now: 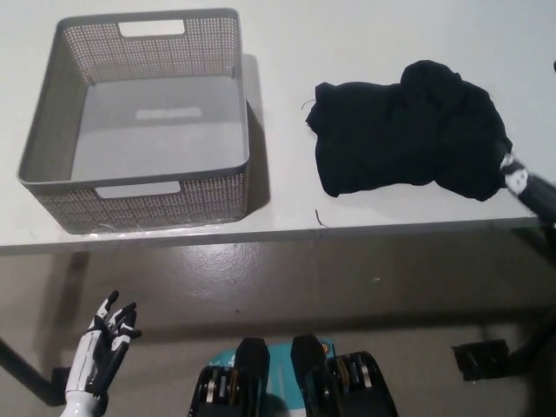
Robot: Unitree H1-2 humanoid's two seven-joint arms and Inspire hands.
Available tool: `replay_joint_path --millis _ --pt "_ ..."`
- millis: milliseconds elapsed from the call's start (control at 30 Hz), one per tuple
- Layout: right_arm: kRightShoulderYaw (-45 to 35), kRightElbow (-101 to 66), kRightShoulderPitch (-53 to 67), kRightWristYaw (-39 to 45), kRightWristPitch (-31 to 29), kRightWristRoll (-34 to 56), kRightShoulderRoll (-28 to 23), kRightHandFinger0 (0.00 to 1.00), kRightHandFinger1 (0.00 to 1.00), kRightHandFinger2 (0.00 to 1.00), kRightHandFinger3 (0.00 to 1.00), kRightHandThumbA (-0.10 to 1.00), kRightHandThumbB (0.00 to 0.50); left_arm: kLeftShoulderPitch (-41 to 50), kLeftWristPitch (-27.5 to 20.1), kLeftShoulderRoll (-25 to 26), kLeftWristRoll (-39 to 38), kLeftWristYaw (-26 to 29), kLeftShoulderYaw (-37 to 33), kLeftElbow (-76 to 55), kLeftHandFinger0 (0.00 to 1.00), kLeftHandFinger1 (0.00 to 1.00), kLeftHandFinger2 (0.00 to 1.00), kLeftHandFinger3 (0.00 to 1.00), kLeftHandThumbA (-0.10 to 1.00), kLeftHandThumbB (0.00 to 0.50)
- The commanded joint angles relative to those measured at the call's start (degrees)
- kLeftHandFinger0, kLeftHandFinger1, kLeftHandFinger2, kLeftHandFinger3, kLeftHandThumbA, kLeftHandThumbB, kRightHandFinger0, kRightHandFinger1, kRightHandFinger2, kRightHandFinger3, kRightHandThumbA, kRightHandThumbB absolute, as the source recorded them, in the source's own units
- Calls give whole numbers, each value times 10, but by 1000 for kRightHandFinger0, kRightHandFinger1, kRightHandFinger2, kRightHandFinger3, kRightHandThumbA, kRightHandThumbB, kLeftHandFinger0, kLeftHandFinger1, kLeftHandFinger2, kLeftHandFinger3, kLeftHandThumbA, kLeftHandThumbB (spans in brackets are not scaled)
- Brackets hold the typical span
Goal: Use the right hand to pick up a t shirt on the right hand side and place it into a contianer on the left side
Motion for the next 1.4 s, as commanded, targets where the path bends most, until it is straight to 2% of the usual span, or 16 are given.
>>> replay_joint_path --millis 0,67,267,433,533,633,967,1033,1133,1367 --pt "12 43 -53 24 50 -25 -21 1000 1000 1000 1000 707 500 -15 -35 11 3 -3 0 5 816 897 874 1000 705 431" --pt "23 77 -71 21 50 -28 -26 1000 1000 1000 1000 698 500 -17 -39 12 6 -2 -1 8 814 896 861 1000 704 426" --pt "64 184 -117 2 50 -38 -33 1000 1000 1000 1000 788 500 -18 -42 14 8 -3 -4 11 823 908 862 1000 722 424" --pt "93 241 -135 -1 54 -35 -31 1000 1000 1000 1000 755 500 -22 -44 15 12 -3 -7 13 825 909 869 1000 722 408" --pt "106 251 -137 -2 61 -37 -30 1000 1000 1000 1000 755 500 -22 -40 15 10 -4 -7 10 820 900 870 1000 713 405" --pt "124 264 -141 -5 65 -41 -27 1000 1000 1000 1000 851 500 -22 -34 19 13 -5 -8 6 829 910 870 1000 727 414" --pt "159 285 -155 -3 79 -41 -21 1000 1000 1000 1000 861 500 -24 -29 18 13 -5 -9 4 815 917 875 1000 721 417" --pt "163 288 -157 -3 82 -38 -20 1000 1000 1000 1000 837 500 -23 -26 17 12 -4 -9 1 803 894 865 1000 713 418" --pt "169 298 -162 -6 84 -38 -19 1000 1000 1000 1000 816 500 -23 -20 17 16 -2 -10 -5 800 892 863 1000 706 393" --pt "179 335 -180 -16 74 -25 -14 1000 1000 1000 1000 875 500 -27 -16 17 8 -9 -10 -9 792 887 869 1000 702 410"
